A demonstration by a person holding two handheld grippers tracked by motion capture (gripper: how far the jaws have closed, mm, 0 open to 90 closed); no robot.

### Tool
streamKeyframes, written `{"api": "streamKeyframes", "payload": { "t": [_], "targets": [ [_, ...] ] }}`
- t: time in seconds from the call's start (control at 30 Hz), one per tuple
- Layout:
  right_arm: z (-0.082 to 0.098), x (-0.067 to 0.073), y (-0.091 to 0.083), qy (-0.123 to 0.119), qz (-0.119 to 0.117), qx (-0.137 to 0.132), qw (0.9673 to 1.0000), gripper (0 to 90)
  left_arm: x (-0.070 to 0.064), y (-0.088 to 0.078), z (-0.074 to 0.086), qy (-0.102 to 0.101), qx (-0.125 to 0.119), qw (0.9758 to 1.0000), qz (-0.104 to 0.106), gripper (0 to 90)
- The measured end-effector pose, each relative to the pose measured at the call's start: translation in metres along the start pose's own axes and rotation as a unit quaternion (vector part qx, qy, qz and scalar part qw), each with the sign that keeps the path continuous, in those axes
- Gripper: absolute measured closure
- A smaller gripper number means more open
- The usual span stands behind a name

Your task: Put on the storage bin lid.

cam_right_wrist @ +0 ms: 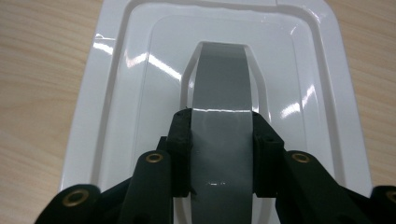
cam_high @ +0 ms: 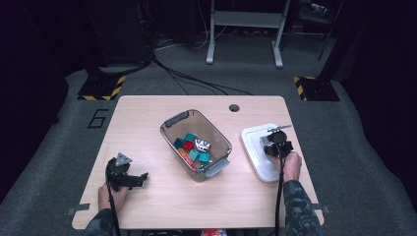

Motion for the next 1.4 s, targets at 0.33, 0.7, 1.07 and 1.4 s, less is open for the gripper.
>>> {"api": "streamKeyframes", "payload": {
  "t": [0.33,0.7,1.07,1.4],
  "targets": [
    [-0.008,0.004,-0.025,-0.005,-0.018,-0.008,0.9998,67.0,0.000,0.000,0.000,0.000,-0.001,1.0000,-0.001,0.1],
    [-0.027,0.012,-0.048,0.011,-0.034,-0.024,0.9991,67.0,0.000,0.000,0.000,0.002,0.001,1.0000,0.000,0.2],
    [-0.051,0.022,-0.074,-0.003,-0.034,-0.038,0.9987,67.0,0.000,0.000,0.000,0.000,0.001,1.0000,0.000,0.1],
    [-0.074,0.038,-0.093,-0.020,-0.043,-0.051,0.9976,66.9,0.000,0.000,0.000,-0.001,0.000,1.0000,-0.001,0.1]
  ]
}}
Point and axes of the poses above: each handheld gripper's, and its own axes: y roughly forward along the jaws, z roughly out of its underside, x roughly to its left, the point moved 6 cm from there along y, roughly forward along the jaws, and after that the axes turned 13 degrees about -z, right-handed, at the moved point
